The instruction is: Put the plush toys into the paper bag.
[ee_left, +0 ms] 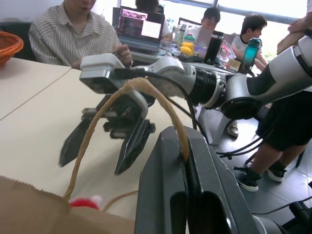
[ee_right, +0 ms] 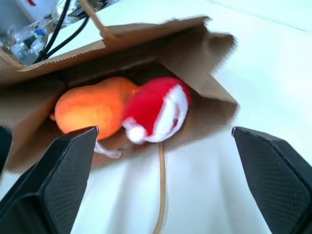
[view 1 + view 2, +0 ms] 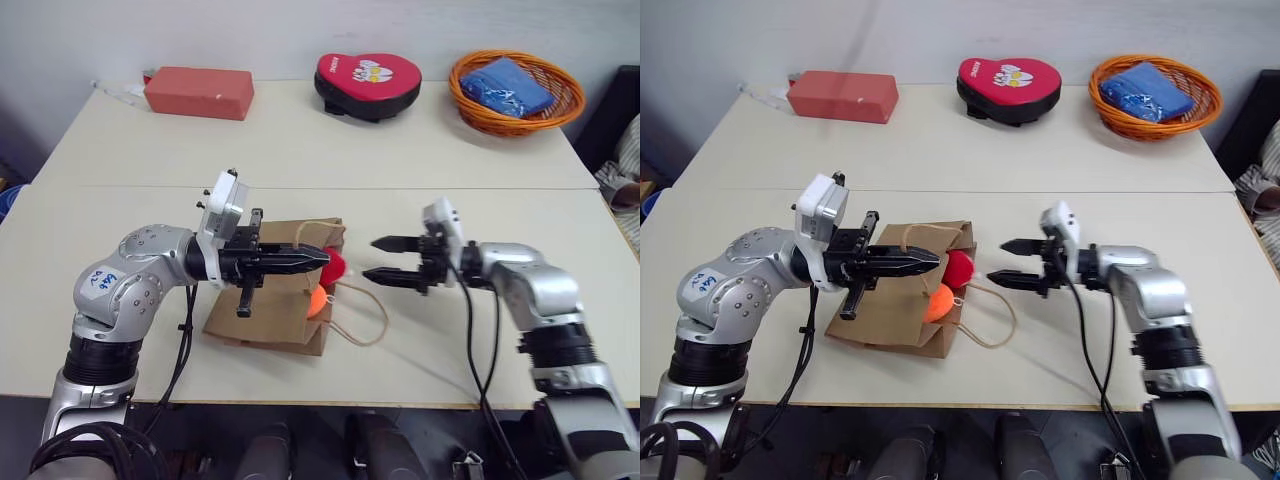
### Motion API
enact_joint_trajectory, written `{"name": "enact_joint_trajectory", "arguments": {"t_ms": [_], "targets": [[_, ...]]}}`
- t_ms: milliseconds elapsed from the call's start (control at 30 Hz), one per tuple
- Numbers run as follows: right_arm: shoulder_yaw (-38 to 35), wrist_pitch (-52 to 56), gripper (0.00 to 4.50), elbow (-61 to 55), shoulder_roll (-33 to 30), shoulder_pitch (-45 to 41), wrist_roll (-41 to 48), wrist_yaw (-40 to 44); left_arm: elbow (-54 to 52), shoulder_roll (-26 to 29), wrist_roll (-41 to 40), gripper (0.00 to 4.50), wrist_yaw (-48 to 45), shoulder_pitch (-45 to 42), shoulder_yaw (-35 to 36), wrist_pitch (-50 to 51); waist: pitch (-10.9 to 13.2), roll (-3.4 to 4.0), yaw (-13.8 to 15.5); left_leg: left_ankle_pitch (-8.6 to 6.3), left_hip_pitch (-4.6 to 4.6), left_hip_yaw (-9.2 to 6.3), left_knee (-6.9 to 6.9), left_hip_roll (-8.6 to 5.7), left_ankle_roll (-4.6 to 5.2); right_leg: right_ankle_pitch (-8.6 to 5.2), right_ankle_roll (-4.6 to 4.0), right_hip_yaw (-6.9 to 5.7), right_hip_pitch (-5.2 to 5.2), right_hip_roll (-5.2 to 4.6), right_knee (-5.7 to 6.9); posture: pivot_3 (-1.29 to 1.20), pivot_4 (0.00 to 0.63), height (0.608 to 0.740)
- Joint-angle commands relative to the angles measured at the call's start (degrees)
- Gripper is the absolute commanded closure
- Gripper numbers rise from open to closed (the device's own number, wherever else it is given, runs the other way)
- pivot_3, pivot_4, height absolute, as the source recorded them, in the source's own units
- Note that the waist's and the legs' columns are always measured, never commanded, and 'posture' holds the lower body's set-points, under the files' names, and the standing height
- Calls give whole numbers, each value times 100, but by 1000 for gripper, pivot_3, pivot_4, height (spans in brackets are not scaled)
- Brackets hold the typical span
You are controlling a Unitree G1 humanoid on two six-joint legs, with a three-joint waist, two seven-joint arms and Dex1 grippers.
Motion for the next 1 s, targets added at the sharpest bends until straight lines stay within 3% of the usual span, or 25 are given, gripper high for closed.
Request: {"name": "enact_joint_trajectory", "arguments": {"t_ms": [33, 133, 267, 433, 633, 833, 1000], "targets": [[-288, 1907, 16, -566, -798, 378, 751, 60, -278, 94, -139, 4500, 48, 92, 195, -27, 0, 0, 61, -1, -1, 1, 0, 0, 3, 0, 0, 0, 2, 0, -5, 0, 150, 740], [-657, 3227, 16, -916, -1128, 699, 1285, -308, -357, 85, -169, 4500, 132, 155, 230, -21, 0, 0, 106, -3, -3, 1, 1, -1, 5, 0, 0, 1, 1, -2, -9, 0, 150, 740], [-738, 4384, 16, -1534, -994, 1139, 1601, -962, -402, -9, -180, 4500, 242, 195, 175, -42, 0, 0, 98, -2, 2, 2, 0, -1, 6, 0, 0, 3, 3, -1, -3, 0, 150, 740], [-916, 4411, 16, -1856, -348, 1248, 1610, -1713, -403, -60, -182, 4500, 309, 185, 141, -46, -5, -9, 81, -2, 7, 5, -2, 1, 6, 0, 0, 7, 3, 4, 1, 0, 150, 740], [72, -941, 16, -1689, -234, 1237, -602, -1112, -387, 71, -233, 4500, 295, 222, 220, 14, -6, -10, 84, -2, 5, 11, -2, -5, 6, 1, 2, 10, 0, 3, 0, 0, 150, 740], [666, -2147, 16, -702, 330, 484, -1371, -1359, -364, 97, -267, 4500, 327, 146, 203, 47, -6, -10, 71, 0, 7, 11, -2, -3, 3, 1, 2, 9, -4, 4, 2, 0, 150, 740], [1051, -2097, 16, -394, 761, 198, -1522, -1328, -334, 143, -283, 4500, 307, 114, 202, 60, -6, -10, 74, 0, 4, 8, -1, -2, 3, 1, 2, 6, -3, 3, -3, 0, 150, 740]]}}
